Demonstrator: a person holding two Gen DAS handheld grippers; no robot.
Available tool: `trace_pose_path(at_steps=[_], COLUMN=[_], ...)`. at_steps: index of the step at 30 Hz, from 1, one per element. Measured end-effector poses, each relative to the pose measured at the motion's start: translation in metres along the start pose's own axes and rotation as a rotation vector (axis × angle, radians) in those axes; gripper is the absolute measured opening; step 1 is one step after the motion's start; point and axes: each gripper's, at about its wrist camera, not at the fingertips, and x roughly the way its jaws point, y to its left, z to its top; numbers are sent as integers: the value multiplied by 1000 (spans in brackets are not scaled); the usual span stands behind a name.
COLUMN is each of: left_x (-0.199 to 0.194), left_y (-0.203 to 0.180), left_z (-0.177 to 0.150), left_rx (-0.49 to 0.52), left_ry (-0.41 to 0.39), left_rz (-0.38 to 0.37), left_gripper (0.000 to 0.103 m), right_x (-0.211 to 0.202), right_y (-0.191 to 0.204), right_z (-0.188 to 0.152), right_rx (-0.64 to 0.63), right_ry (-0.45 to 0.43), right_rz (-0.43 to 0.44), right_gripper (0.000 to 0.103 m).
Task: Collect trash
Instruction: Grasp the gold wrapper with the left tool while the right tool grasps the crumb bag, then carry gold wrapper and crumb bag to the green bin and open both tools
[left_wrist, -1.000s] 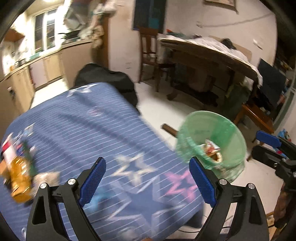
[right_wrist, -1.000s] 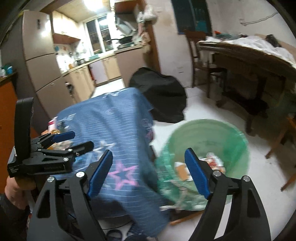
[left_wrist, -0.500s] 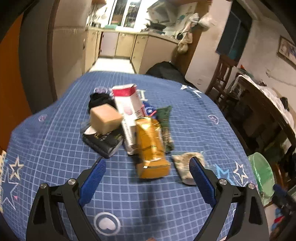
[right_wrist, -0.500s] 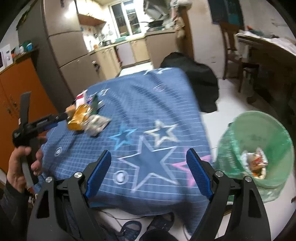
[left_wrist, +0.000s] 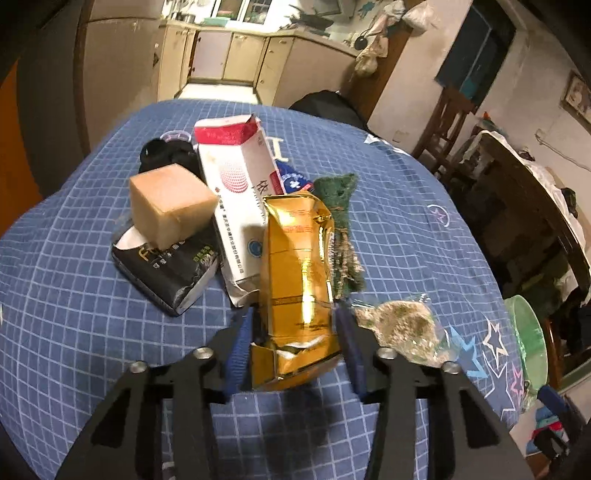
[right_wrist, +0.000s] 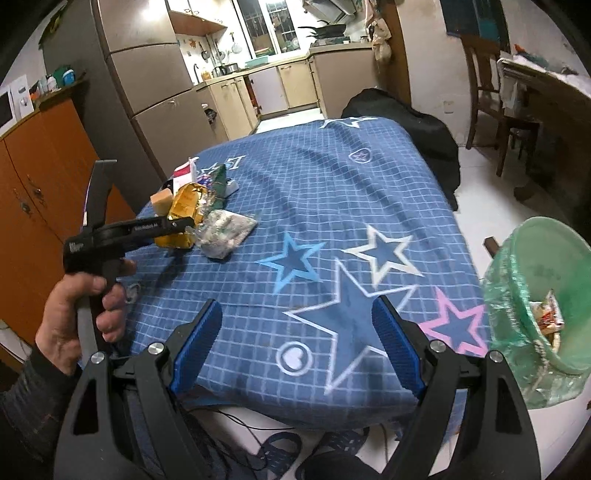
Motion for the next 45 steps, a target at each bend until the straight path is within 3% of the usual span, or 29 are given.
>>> trace_pose_path(at_steps=[11, 15, 19, 26, 29, 36, 45], left_x=[-51, -58, -57, -45, -42, -52, -106], left_y=[31, 37, 41, 34, 30, 21, -18], left_z=[-27, -31, -35, -38, -41, -45, -54], left_rx=[-1, -4, -11, -12, -1, 14, 96], left_ry=[-108, -112, -103, -90, -94, -130, -277], left_rz=[49, 50, 37, 23, 25, 37, 92], left_gripper=[38, 38, 38, 38, 38, 38, 38], right_x=[61, 94, 119, 140, 138, 114, 20], right_y=[40, 68, 91, 95, 92, 93, 93], right_z=[37, 51, 59, 56, 53, 47, 36], right_rx=[74, 38, -57, -128, -139, -157, -177], right_ry=[68, 92, 84, 91, 74, -10, -275], right_rz=[204, 173, 77, -29, -47, -54, -109], right_gripper=[76, 74, 71, 48, 36, 31, 31])
